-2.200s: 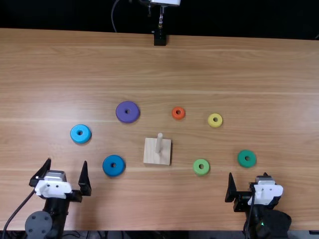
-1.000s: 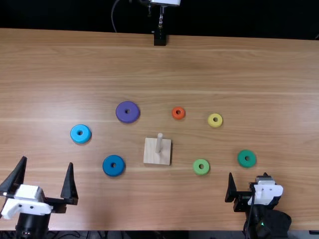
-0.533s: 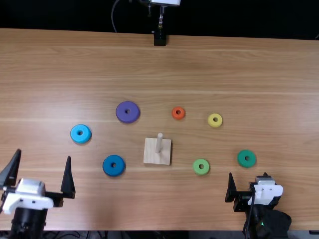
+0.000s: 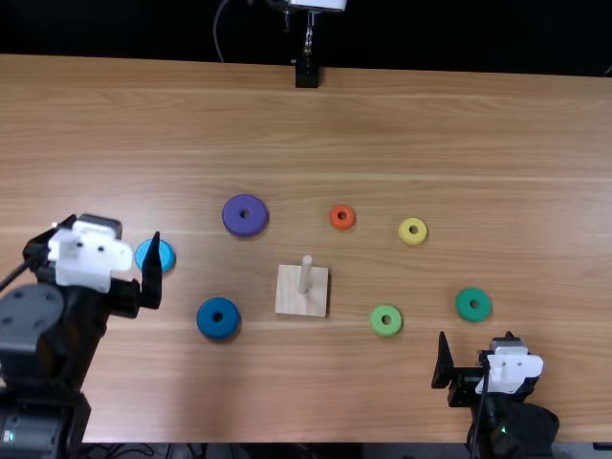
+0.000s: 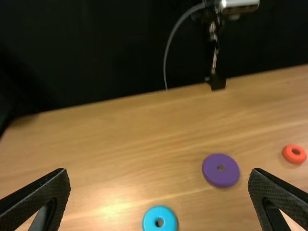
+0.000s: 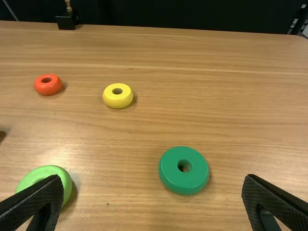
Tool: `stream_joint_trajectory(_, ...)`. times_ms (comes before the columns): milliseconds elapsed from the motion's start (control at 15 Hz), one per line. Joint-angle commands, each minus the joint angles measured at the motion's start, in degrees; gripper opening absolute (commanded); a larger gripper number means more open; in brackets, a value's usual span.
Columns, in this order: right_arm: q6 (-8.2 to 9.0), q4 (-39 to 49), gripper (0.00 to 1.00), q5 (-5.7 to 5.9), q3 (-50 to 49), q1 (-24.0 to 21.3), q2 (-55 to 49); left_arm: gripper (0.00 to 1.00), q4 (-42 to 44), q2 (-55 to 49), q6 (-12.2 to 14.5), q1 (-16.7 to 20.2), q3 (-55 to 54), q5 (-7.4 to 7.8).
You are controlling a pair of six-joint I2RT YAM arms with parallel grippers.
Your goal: Build the Hanoi tower: stack the rings onto the peg from bottom to top in this color order: purple, dark blue, light blue, dark green, light green, yellow, orange.
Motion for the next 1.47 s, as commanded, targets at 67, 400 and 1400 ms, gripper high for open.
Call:
stream_joint_trajectory(67,0.01,-3.6,1.00,0.55,-6.8,-0.7,-0.4,1.00,0.2,7.4,0.4,-2.3,6.3,3.87)
stream_joint_trajectory(400,0.11,-3.6,1.00,0.55,-6.8,-0.7,-0.4,1.00,2.2,17.9,-0.1,-9.3,8.2,2.92)
stream_joint_trajectory(1400,0.01,-3.6,1.00,0.55,-6.8,-0.7,-0.4,1.00,0.2,42.2,-0.3,-9.7,20.2,2.50)
